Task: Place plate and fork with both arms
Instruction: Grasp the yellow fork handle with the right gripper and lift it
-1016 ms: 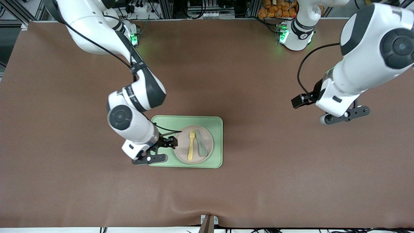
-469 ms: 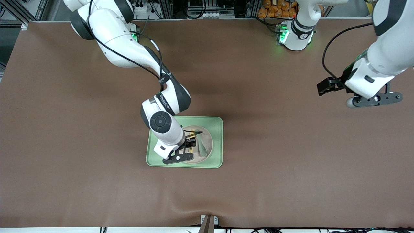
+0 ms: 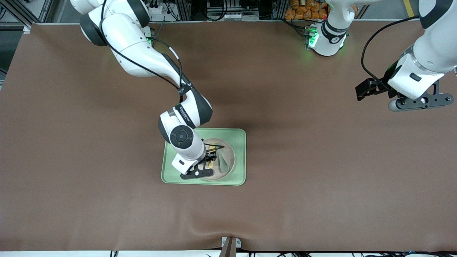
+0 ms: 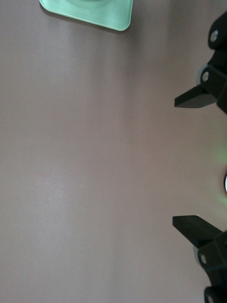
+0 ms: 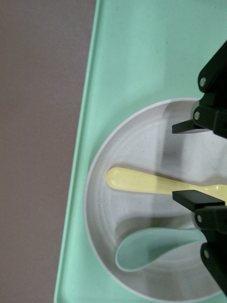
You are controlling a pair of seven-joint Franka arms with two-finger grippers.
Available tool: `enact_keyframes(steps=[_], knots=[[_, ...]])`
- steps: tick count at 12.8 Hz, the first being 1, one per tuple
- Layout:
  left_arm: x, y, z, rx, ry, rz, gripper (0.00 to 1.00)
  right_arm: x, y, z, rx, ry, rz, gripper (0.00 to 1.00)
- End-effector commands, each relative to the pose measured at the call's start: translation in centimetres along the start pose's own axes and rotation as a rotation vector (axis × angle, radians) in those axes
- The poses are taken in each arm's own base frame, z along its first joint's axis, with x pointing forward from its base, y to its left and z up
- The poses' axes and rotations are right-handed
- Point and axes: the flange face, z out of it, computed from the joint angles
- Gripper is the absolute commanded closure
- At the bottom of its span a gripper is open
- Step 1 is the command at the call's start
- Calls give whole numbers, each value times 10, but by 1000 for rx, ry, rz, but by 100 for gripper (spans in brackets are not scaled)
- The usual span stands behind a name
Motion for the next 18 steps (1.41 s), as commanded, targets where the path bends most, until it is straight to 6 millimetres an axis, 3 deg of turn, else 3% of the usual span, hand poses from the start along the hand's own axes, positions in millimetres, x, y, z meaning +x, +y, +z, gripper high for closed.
enact_keyframes(steps=[1,4,18], knots=[[-6,-8,-5,22,27,-13,0,-4,-10,6,-21,1,10,48],[-6,-7,-6,13,25,-13,0,-6,-10,12,-23,-8,13,53],[-4,-5,-1,25,16,5,0,-18,-27,22,-22,-26,99,54]])
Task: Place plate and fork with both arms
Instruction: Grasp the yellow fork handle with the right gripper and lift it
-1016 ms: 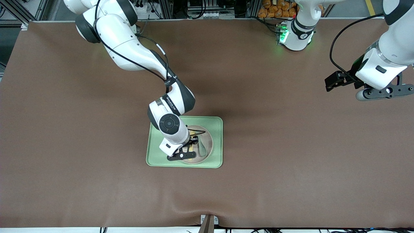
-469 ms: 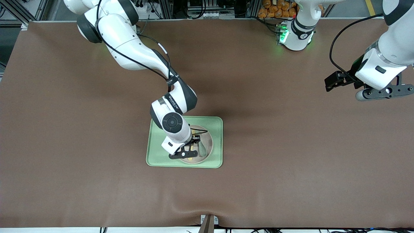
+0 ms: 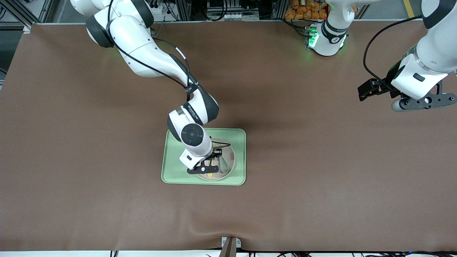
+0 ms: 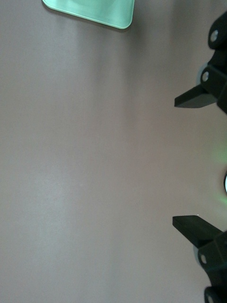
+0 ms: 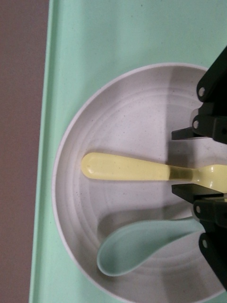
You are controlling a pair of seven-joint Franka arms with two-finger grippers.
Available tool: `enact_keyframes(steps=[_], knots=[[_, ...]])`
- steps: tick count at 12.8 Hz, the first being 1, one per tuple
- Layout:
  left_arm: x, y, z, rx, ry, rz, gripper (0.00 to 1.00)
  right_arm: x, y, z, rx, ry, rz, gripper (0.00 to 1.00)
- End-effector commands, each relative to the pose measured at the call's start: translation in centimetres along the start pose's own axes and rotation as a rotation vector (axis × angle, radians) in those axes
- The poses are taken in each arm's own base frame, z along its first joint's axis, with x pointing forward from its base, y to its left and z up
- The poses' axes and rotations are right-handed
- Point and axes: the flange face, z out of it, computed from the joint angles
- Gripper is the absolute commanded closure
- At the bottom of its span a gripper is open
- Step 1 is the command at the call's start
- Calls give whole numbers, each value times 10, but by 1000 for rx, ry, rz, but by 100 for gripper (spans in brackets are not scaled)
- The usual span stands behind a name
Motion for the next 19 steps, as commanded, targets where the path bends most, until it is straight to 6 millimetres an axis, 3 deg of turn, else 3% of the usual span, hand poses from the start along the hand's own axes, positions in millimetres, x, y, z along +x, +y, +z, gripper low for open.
enact_keyframes(steps=[1,10,12,14,19], knots=[[-4,0,-1,24,17,14,0,-3,-5,2,-7,0,25,54],[-2,4,7,26,3,21,0,-12,-12,9,-21,-10,29,58],[-1,4,7,26,1,21,0,-12,-12,9,-23,-7,25,68],[0,4,9,26,-2,21,0,-13,-13,9,-18,-14,33,84],[0,7,13,27,-9,27,0,-8,-6,7,-17,-12,78,92]])
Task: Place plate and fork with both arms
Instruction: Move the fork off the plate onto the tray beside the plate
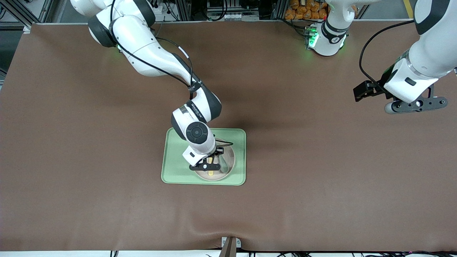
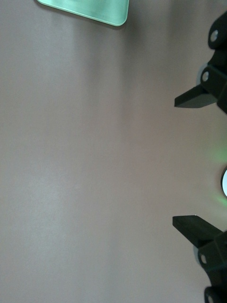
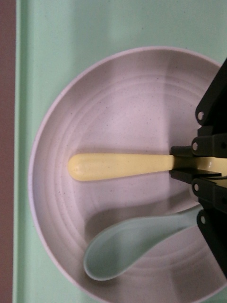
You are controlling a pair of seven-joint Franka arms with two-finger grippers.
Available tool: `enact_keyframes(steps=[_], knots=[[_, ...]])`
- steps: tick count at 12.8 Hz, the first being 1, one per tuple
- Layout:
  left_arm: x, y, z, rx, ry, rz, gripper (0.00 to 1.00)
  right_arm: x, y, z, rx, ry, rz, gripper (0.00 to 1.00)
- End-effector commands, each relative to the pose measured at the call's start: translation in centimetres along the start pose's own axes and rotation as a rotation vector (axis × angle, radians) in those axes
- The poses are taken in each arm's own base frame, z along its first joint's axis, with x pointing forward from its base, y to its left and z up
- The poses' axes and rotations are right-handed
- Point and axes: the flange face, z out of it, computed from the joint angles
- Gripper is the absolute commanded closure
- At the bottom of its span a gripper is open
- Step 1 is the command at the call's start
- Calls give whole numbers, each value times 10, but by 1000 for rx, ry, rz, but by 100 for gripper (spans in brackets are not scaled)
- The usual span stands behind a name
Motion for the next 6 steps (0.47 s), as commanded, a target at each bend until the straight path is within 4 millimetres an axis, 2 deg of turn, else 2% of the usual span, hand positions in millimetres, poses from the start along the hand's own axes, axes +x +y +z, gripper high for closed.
enact_keyframes(steps=[1,3,6], knots=[[0,1,0,22,15,15,0,5,6,-4,-4,4,32,94],[1,2,2,21,13,17,0,9,8,-16,-1,8,39,97],[1,3,2,22,13,19,0,24,35,-46,-6,-26,79,97]])
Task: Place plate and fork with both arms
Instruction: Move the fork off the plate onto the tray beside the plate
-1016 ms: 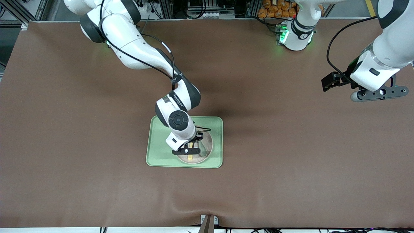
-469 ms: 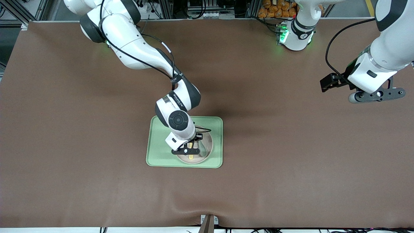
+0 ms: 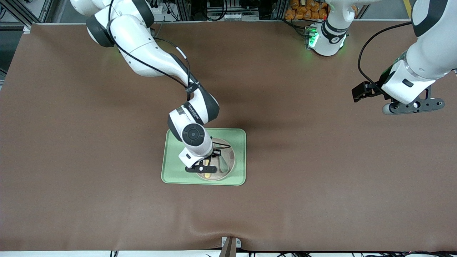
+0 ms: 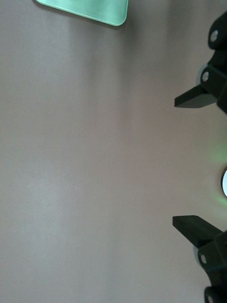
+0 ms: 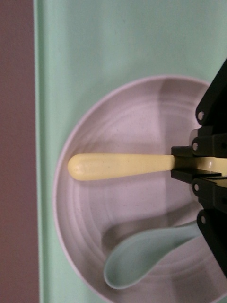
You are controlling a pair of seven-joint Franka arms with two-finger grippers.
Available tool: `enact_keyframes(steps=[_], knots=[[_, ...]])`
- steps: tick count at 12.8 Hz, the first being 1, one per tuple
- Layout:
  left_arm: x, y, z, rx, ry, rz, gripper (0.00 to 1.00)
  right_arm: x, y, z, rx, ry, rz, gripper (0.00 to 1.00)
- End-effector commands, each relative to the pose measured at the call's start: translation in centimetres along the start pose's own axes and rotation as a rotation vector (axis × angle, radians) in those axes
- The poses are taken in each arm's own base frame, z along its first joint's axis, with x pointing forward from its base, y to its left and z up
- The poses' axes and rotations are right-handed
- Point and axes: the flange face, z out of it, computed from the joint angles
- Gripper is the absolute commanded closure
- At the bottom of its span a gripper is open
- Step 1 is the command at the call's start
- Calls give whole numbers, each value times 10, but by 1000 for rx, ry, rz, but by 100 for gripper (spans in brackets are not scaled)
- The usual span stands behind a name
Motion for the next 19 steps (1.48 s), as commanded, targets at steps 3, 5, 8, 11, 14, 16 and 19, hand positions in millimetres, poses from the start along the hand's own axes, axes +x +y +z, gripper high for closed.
enact_keyframes(steps=[3,5,8,11,14,16,19], knots=[[0,2,-1,22,15,15,0,19,37,-51,-3,-26,62,97],[0,3,-1,22,15,18,0,23,54,-54,-18,-33,78,94],[-1,3,-2,22,18,16,0,30,84,-42,-32,-57,82,94],[-4,3,-5,12,18,13,0,22,110,-27,-35,-67,67,94],[-10,3,-16,9,41,13,0,6,122,-4,-16,-29,71,94],[-14,-2,-24,10,56,12,0,4,123,-1,-21,-34,70,91],[-18,-10,-35,11,78,55,0,5,131,5,-21,-37,93,39]])
